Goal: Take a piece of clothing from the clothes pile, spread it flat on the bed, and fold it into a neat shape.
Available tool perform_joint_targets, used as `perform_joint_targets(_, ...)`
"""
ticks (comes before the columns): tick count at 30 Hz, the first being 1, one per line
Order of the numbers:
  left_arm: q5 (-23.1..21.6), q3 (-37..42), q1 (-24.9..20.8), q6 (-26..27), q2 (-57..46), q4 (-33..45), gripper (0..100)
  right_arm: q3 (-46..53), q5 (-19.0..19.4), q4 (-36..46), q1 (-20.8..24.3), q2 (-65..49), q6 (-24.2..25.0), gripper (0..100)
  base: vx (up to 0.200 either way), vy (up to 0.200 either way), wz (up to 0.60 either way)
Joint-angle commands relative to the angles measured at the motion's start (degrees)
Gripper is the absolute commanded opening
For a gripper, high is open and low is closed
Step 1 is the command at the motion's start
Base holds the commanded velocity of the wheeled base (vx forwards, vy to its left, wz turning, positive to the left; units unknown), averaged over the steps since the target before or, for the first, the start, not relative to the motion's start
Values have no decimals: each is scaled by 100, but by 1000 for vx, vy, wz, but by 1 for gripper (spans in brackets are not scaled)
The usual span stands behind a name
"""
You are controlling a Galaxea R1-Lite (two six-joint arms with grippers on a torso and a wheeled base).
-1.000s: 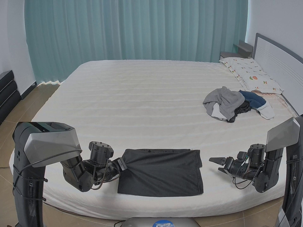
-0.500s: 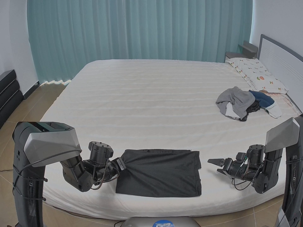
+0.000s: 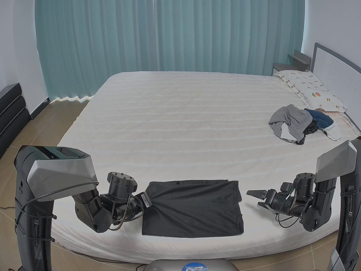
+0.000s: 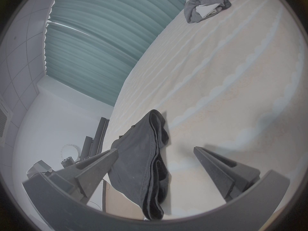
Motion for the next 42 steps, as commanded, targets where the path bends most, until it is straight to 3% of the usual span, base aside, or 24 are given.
perform_joint_targets(1, 2, 30, -11, 0, -14, -5, 0, 9, 6, -49, 8, -2, 1, 100, 0, 0, 0)
perform_joint_targets(6, -7, 118, -20, -9, -102, 13, 0, 18, 6, -49, 8, -2, 1, 100, 0, 0, 0)
perform_joint_targets(7, -7, 127, -20, -9, -111, 13, 100, 18, 6, -49, 8, -11, 1, 100, 0, 0, 0)
perform_joint_targets(13, -78, 145, -82, -9, -366, 654, 100, 27, -3, -49, 43, -19, 1, 100, 0, 0, 0)
perform_joint_targets(17, -78, 92, -20, -18, -392, 663, 100, 53, -21, -49, 43, -37, -8, 100, 0, 0, 0)
perform_joint_targets(24, -16, 118, 261, 26, -893, 716, 100, 36, -460, -49, 43, -371, -105, 100, 0, 0, 0)
perform_joint_targets(34, 19, 356, 305, 35, -1245, 637, 100, 361, -531, 56, 69, -1276, -360, 100, 0, 0, 0)
perform_joint_targets(39, 186, 1050, 507, 79, -2203, 74, 100, 1073, -1489, 30, 34, -2331, -1001, 100, 0, 0, 0)
perform_joint_targets(42, 406, 1401, 525, 281, -2853, -93, 100, 1477, -1673, 65, 25, -2999, -1238, 100, 0, 0, 0)
